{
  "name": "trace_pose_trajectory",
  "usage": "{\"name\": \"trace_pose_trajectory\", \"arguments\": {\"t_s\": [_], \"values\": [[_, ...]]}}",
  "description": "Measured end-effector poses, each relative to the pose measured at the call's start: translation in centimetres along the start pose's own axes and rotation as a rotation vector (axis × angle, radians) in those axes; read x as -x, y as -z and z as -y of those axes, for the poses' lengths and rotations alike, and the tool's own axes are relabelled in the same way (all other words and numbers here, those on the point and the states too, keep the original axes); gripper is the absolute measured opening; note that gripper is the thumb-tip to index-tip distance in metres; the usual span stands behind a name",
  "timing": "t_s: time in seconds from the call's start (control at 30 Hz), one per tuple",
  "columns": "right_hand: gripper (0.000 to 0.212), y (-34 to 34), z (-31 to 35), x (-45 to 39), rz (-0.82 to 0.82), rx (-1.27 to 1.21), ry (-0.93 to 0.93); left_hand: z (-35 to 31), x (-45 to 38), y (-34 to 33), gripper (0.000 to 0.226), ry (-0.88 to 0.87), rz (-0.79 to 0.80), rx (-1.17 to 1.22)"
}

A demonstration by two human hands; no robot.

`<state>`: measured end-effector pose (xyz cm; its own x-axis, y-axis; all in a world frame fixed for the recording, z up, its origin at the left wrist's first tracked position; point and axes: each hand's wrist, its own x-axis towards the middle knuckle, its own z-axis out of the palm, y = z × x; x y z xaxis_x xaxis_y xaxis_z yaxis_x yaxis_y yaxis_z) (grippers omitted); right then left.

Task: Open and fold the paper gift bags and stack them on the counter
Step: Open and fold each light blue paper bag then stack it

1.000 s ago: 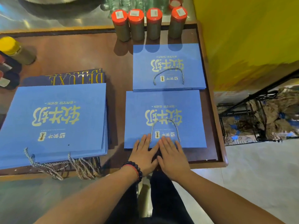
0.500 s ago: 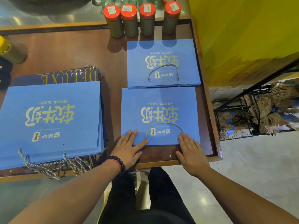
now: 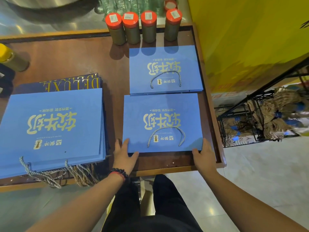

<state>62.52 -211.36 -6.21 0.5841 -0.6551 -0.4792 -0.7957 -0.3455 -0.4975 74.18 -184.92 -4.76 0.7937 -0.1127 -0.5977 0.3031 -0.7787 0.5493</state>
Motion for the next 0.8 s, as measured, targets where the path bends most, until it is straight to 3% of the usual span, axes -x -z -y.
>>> {"name": "trace_pose_trajectory", "arguments": {"t_s": [0.1, 0.2, 0.3, 0.5, 0.8], "values": [[0.043, 1.2, 2.2, -1.0, -0.002, -0.209, -0.161, -2.0, -1.2, -0.1, 0.062, 0.230, -0.133, 0.158], [0.039, 3.1, 3.2, -1.6, 0.044, -0.222, -0.275, -2.8, -2.6, 0.2, 0.042, 0.461, -0.165, 0.428], [0.034, 3.9, 3.2, -1.4, 0.070, -0.247, -0.230, -3.2, -2.6, 0.7, 0.029, 0.312, -0.121, 0.455], [0.028, 4.8, 4.3, 1.4, -0.173, -0.380, -0.157, -4.4, -0.1, 1.6, 0.036, 0.163, -0.218, 0.508], [0.038, 8.6, 9.4, -1.8, -0.121, -0.554, -0.009, -8.6, -2.7, 4.2, 0.041, -0.041, -0.273, 0.546]]}}
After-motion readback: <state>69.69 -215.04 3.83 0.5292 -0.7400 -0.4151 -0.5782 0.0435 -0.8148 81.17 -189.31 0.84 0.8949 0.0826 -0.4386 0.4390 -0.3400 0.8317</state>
